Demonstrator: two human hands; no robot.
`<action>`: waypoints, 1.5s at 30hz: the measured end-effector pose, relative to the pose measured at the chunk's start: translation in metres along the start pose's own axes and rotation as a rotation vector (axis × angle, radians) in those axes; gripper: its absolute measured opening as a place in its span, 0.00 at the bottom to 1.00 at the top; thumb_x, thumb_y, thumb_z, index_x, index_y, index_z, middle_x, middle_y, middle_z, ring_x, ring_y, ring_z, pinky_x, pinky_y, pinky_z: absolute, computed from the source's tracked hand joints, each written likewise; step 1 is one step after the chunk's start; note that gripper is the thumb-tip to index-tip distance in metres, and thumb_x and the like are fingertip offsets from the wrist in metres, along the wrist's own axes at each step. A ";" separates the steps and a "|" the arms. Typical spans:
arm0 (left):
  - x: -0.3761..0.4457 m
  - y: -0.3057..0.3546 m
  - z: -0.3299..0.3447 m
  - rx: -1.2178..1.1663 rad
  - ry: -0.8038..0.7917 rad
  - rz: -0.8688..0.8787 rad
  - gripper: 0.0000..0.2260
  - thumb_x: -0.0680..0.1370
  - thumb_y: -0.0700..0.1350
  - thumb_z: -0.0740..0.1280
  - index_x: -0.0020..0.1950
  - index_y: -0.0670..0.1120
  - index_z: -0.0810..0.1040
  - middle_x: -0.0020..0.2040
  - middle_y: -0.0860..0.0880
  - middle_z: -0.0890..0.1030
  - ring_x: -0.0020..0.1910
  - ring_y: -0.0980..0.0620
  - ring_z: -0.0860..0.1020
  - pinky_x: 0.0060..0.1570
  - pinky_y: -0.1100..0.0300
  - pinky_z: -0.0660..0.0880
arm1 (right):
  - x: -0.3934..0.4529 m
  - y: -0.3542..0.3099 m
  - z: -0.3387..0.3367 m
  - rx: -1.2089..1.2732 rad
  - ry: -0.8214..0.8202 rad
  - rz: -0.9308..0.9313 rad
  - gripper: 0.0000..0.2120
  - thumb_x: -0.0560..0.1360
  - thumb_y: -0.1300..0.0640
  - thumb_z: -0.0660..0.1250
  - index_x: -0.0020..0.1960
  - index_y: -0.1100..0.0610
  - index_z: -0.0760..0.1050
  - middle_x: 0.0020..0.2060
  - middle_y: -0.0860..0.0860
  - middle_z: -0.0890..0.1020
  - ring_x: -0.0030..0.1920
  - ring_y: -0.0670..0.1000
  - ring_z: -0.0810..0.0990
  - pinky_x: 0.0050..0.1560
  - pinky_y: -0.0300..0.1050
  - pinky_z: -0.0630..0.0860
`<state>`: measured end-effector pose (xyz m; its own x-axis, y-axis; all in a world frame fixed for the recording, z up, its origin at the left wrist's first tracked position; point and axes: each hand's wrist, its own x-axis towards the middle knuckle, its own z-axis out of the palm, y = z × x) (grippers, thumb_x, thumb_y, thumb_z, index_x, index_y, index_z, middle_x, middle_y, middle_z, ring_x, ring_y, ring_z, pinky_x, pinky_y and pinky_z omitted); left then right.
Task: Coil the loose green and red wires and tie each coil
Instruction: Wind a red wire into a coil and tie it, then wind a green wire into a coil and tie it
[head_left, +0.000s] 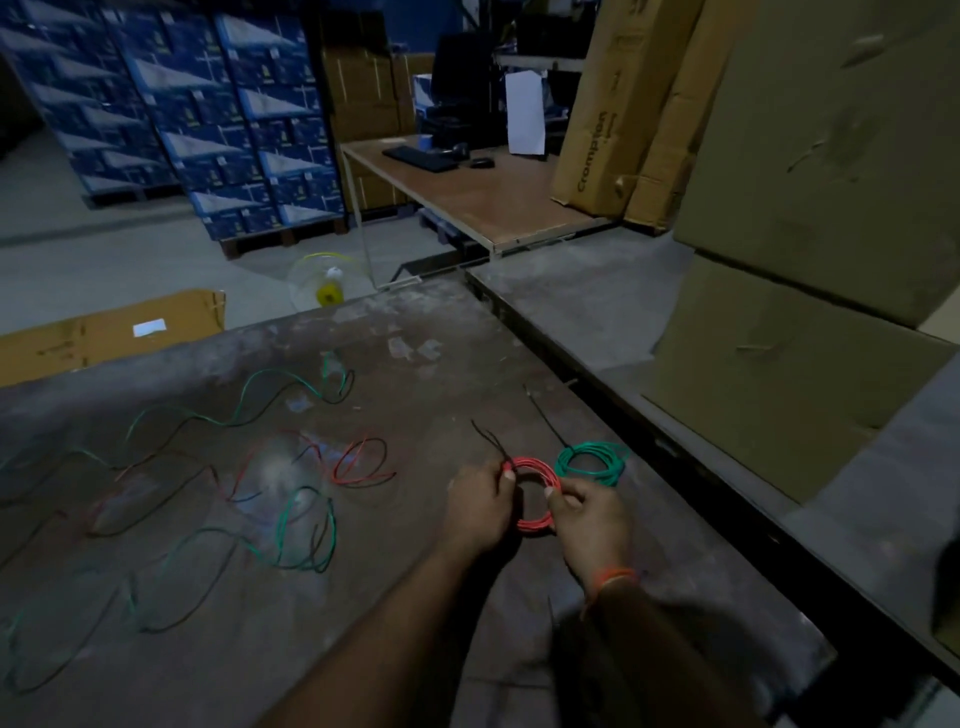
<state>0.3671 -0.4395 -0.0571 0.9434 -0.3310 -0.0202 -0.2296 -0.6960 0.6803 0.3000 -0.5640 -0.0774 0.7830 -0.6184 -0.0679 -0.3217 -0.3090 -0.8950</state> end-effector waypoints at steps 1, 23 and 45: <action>0.003 0.001 0.005 0.067 -0.011 -0.014 0.13 0.84 0.48 0.59 0.62 0.45 0.79 0.55 0.39 0.80 0.58 0.40 0.76 0.57 0.53 0.70 | 0.006 0.002 -0.001 -0.059 0.001 -0.008 0.05 0.77 0.54 0.71 0.48 0.54 0.84 0.35 0.47 0.85 0.38 0.47 0.84 0.47 0.54 0.83; -0.118 -0.080 -0.124 0.061 0.797 0.061 0.04 0.81 0.43 0.66 0.53 0.48 0.80 0.52 0.53 0.71 0.51 0.55 0.76 0.45 0.58 0.75 | -0.084 -0.088 0.078 0.052 -0.253 -0.749 0.11 0.73 0.60 0.73 0.55 0.55 0.79 0.42 0.49 0.77 0.41 0.49 0.78 0.42 0.48 0.78; -0.278 -0.413 -0.396 0.314 0.766 -0.684 0.31 0.70 0.59 0.73 0.72 0.57 0.72 0.79 0.41 0.51 0.78 0.38 0.50 0.72 0.37 0.56 | -0.227 -0.141 0.275 -0.419 -0.287 -0.622 0.16 0.73 0.73 0.66 0.58 0.63 0.81 0.49 0.65 0.82 0.49 0.66 0.82 0.49 0.58 0.78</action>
<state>0.2944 0.1923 -0.0424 0.7688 0.6028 0.2135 0.4561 -0.7508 0.4777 0.3138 -0.1810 -0.0575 0.9726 -0.0513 0.2267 0.0897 -0.8167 -0.5701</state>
